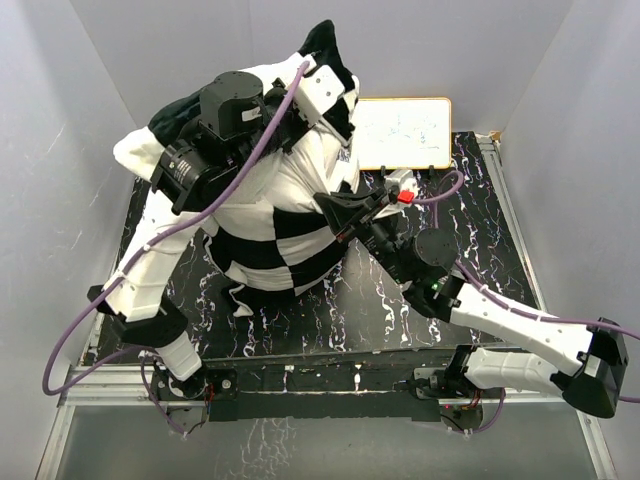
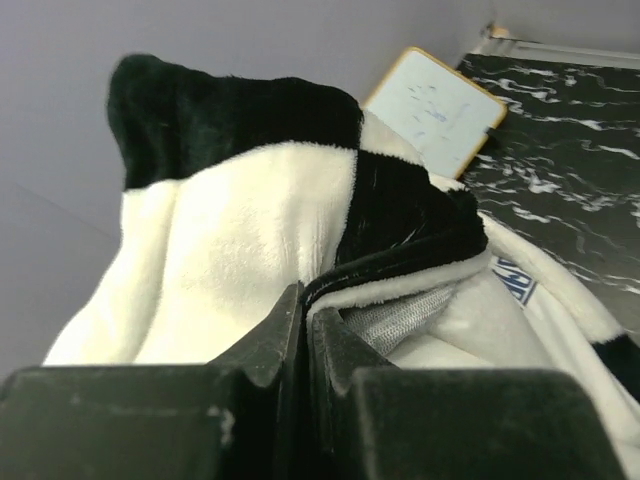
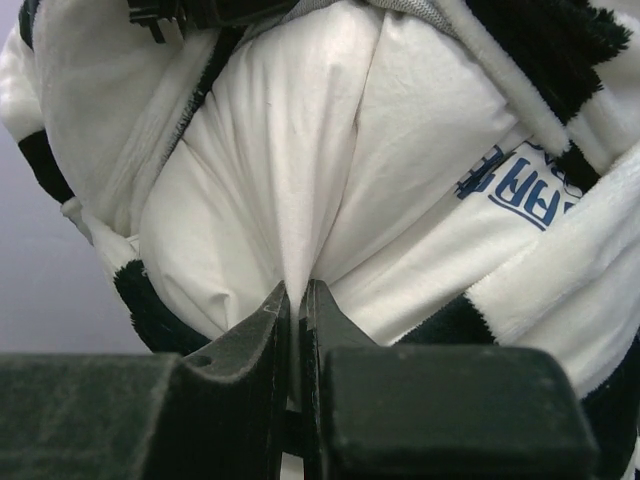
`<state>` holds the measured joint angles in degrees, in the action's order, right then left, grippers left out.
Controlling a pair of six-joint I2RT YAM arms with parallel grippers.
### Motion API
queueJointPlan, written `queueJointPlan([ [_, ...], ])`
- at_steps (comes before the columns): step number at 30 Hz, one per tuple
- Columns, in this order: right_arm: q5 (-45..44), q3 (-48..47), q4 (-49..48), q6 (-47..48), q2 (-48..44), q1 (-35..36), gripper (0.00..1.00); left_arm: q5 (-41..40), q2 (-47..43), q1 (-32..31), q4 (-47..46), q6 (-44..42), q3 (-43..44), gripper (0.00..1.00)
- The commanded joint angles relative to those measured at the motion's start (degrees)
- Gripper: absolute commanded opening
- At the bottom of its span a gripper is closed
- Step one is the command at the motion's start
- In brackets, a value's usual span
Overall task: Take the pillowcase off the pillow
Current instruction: Remove the pillow from the pillowcase.
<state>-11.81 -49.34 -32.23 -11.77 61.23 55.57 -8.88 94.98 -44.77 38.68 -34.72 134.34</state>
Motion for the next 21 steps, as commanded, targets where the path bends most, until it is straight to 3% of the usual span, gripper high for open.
queueJointPlan([
  [1, 5.2, 3.6, 17.6, -0.7, -2.2, 3.3, 0.08, 2.4, 5.1, 2.3, 25.1, 15.5, 6.8, 0.00],
  [11, 3.4, 7.5, 21.5, -0.8, -13.7, 3.3, 0.08, 36.9, 9.2, 10.1, 37.6, 29.5, -2.4, 0.00],
  [17, 1.3, 7.2, 25.6, 0.5, -20.5, 3.3, 0.08, 45.9, 8.0, 12.7, 33.3, 29.6, -10.4, 0.00],
  [19, 0.5, 5.3, 27.4, 2.1, -21.3, 3.3, 0.18, 45.7, 6.5, 12.7, 30.0, 30.0, -12.4, 0.00],
  [21, -0.3, 1.7, 29.5, 4.3, -21.1, 3.3, 0.36, 44.5, 5.8, 12.8, 27.7, 29.9, -12.9, 0.00],
])
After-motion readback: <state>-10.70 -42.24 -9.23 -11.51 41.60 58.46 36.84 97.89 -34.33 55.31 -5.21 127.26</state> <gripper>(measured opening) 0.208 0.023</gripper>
